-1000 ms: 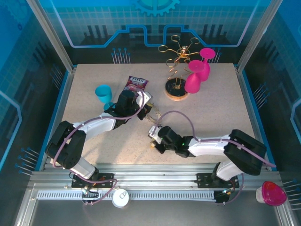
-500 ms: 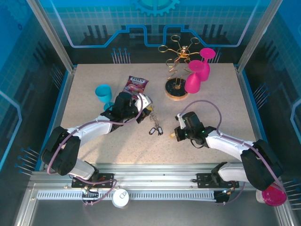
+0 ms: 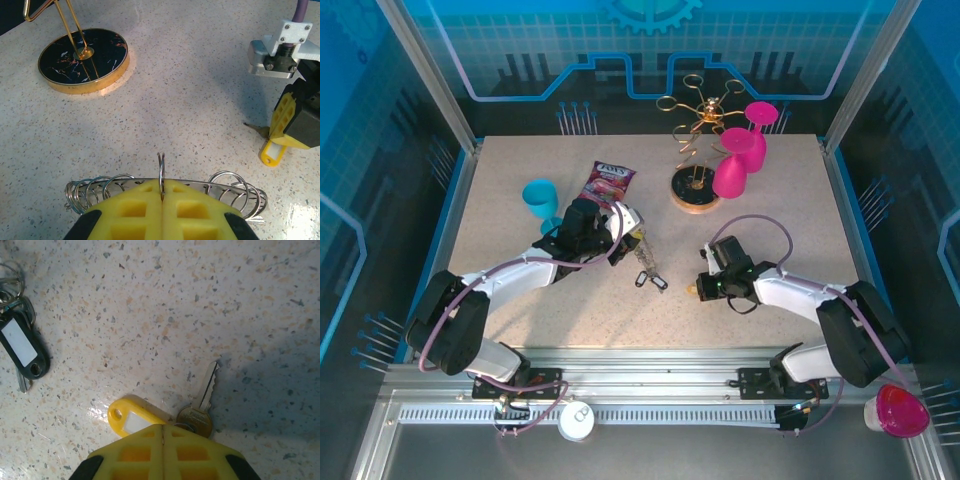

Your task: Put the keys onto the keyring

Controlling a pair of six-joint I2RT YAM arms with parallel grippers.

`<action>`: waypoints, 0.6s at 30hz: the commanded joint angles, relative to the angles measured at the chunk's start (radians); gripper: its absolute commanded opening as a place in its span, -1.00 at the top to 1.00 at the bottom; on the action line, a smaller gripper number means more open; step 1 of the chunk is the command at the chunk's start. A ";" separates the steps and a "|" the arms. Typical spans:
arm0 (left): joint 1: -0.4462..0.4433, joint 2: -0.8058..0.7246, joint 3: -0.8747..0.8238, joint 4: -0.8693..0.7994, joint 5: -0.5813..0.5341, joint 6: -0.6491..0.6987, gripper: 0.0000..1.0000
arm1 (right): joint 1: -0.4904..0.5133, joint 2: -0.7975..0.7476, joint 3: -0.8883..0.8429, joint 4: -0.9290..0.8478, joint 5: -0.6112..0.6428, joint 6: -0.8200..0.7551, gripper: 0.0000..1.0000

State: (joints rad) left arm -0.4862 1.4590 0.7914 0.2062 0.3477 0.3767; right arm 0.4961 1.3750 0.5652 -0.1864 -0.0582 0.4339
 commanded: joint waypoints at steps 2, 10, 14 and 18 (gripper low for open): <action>0.000 -0.037 -0.005 0.012 0.037 0.021 1.00 | -0.013 -0.009 0.036 -0.094 0.008 0.004 0.64; 0.000 -0.040 -0.007 0.017 0.037 0.021 1.00 | 0.029 -0.020 0.152 -0.310 0.182 -0.035 0.20; 0.000 -0.041 -0.007 0.017 0.039 0.021 1.00 | 0.108 0.076 0.275 -0.462 0.334 0.002 0.23; 0.000 -0.048 -0.010 0.016 0.036 0.025 1.00 | 0.204 0.210 0.441 -0.658 0.489 0.087 0.32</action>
State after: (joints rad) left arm -0.4862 1.4494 0.7887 0.2066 0.3496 0.3767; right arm 0.6518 1.5181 0.9234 -0.6392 0.2893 0.4583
